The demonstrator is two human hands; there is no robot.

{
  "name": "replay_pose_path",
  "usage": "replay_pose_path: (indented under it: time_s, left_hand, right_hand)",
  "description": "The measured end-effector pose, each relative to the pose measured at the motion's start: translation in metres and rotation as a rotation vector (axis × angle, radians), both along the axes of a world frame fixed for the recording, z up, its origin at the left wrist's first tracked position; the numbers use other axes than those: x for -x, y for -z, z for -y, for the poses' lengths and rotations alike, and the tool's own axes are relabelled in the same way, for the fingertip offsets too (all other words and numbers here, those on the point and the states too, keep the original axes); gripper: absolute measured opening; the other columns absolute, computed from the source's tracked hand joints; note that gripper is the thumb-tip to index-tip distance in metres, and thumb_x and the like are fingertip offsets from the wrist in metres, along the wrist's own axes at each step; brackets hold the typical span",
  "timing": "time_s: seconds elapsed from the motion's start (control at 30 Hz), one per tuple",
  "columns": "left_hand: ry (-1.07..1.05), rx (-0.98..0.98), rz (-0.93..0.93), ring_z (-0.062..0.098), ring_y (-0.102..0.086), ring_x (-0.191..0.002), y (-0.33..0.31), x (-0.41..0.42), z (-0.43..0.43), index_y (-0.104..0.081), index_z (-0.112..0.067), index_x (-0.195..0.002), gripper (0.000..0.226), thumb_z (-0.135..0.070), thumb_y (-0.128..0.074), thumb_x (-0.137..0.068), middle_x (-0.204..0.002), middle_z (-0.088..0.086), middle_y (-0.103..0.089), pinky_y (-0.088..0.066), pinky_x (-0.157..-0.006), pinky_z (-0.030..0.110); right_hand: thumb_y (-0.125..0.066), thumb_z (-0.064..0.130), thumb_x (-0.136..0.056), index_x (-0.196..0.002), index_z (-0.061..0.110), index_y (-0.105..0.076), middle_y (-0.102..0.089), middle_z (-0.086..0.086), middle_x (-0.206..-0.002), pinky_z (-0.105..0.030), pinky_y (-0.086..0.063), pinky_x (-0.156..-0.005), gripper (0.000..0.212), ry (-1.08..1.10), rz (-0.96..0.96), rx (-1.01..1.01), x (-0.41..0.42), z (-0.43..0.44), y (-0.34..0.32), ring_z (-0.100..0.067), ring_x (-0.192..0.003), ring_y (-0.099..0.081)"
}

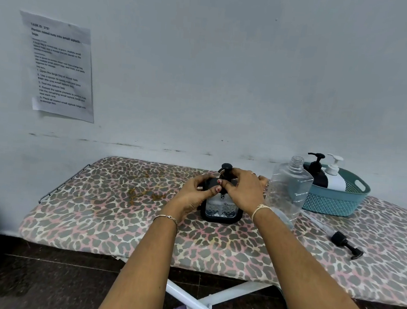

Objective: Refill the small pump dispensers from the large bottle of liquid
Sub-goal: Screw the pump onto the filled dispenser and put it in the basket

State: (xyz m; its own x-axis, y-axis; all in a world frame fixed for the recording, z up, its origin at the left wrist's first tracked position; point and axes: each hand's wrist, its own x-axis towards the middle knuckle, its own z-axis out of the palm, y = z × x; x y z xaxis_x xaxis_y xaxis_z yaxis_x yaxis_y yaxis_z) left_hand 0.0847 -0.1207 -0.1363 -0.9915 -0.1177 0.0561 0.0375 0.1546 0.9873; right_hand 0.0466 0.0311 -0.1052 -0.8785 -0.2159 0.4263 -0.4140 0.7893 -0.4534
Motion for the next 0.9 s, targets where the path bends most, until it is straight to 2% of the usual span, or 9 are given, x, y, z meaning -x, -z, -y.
replay_pose_path:
  time_s: [0.1, 0.2, 0.37, 0.47, 0.57, 0.63, 0.7, 0.77, 0.9]
  left_hand:
    - [0.018, 0.006, -0.001, 0.013, -0.059, -0.107, -0.001, 0.001, 0.000, -0.057, -0.017, -0.124, 0.045, -0.027, -0.072, -0.082, -0.119, 0.001, -0.063, -0.051, -0.083, 0.021]
    - [0.023, 0.011, -0.004, 0.011, -0.058, -0.104, -0.002, -0.001, 0.000, -0.055, -0.015, -0.127, 0.049, -0.027, -0.071, -0.083, -0.119, 0.000, -0.062, -0.052, -0.076, 0.014]
    - [-0.006, 0.009, 0.000, 0.015, -0.057, -0.112, -0.001, -0.001, -0.002, -0.055, -0.014, -0.129, 0.054, -0.030, -0.073, -0.081, -0.120, 0.002, -0.063, -0.050, -0.088, 0.025]
    - [-0.022, 0.039, 0.004, 0.016, -0.055, -0.112, -0.003, -0.002, -0.003, -0.053, -0.015, -0.130, 0.055, -0.031, -0.073, -0.081, -0.121, 0.001, -0.061, -0.048, -0.092, 0.027]
    - [-0.024, 0.047, 0.032, 0.019, -0.052, -0.120, -0.004, -0.003, -0.004, -0.046, -0.013, -0.138, 0.066, -0.033, -0.073, -0.081, -0.131, 0.004, -0.056, -0.046, -0.102, 0.035]
    - [-0.023, 0.087, 0.042, 0.020, -0.048, -0.126, -0.006, -0.004, -0.005, -0.042, -0.015, -0.141, 0.070, -0.038, -0.071, -0.082, -0.136, 0.003, -0.053, -0.041, -0.107, 0.039]
    - [-0.017, 0.080, 0.059, 0.021, -0.047, -0.128, -0.010, -0.008, -0.007, -0.039, -0.016, -0.144, 0.070, -0.038, -0.068, -0.084, -0.139, 0.001, -0.050, -0.041, -0.107, 0.044]
    - [0.006, 0.063, 0.083, 0.023, -0.047, -0.128, -0.014, -0.011, -0.010, -0.036, -0.017, -0.145, 0.067, -0.037, -0.064, -0.087, -0.140, 0.001, -0.048, -0.041, -0.106, 0.047]
    - [0.063, 0.228, 0.080, 0.023, -0.044, -0.130, -0.020, -0.014, -0.011, -0.032, -0.015, -0.147, 0.062, -0.037, -0.055, -0.094, -0.145, 0.004, -0.045, -0.037, -0.109, 0.041]
  right_hand:
    - [-0.066, 0.047, -0.084, -0.107, 0.026, -0.069, -0.071, 0.008, -0.105, -0.036, -0.031, -0.092, 0.031, -0.102, 0.104, 0.118, 0.005, -0.007, 0.001, -0.015, -0.102, -0.061]
    - [-0.069, 0.042, -0.084, -0.111, 0.022, -0.068, -0.071, 0.006, -0.107, -0.030, -0.037, -0.089, 0.034, -0.187, 0.183, 0.223, 0.004, -0.011, 0.001, -0.014, -0.104, -0.061]
    - [-0.059, 0.049, -0.088, -0.110, 0.033, -0.066, -0.070, 0.009, -0.105, -0.040, -0.022, -0.090, 0.028, 0.035, 0.012, -0.080, -0.007, -0.003, -0.005, -0.016, -0.114, -0.050]
    - [-0.059, 0.048, -0.088, -0.111, 0.033, -0.065, -0.070, 0.010, -0.107, -0.040, -0.023, -0.092, 0.029, 0.031, 0.032, -0.067, -0.009, -0.002, -0.006, -0.015, -0.114, -0.052]
    - [-0.069, 0.039, -0.083, -0.123, 0.038, -0.055, -0.067, 0.012, -0.114, -0.042, -0.034, -0.099, 0.042, -0.128, 0.130, 0.139, -0.008, -0.007, -0.004, -0.011, -0.108, -0.060]
    - [-0.074, 0.028, -0.081, -0.132, 0.041, -0.047, -0.063, 0.013, -0.115, -0.034, -0.047, -0.094, 0.059, -0.279, 0.139, 0.321, -0.016, -0.006, -0.008, -0.006, -0.098, -0.060]
    - [-0.071, 0.023, -0.084, -0.128, 0.036, -0.055, -0.061, 0.010, -0.117, -0.028, -0.049, -0.093, 0.048, -0.313, 0.057, 0.313, -0.022, -0.002, -0.013, -0.005, -0.103, -0.058]
    - [-0.065, 0.026, -0.089, -0.113, 0.026, -0.066, -0.062, 0.005, -0.124, -0.032, -0.047, -0.099, 0.024, -0.277, -0.023, 0.254, -0.024, 0.003, -0.016, -0.011, -0.113, -0.057]
    - [-0.057, 0.024, -0.095, -0.108, 0.017, -0.067, -0.064, 0.003, -0.124, -0.032, -0.051, -0.091, 0.017, -0.281, -0.008, 0.269, -0.025, 0.002, -0.016, -0.017, -0.105, -0.062]
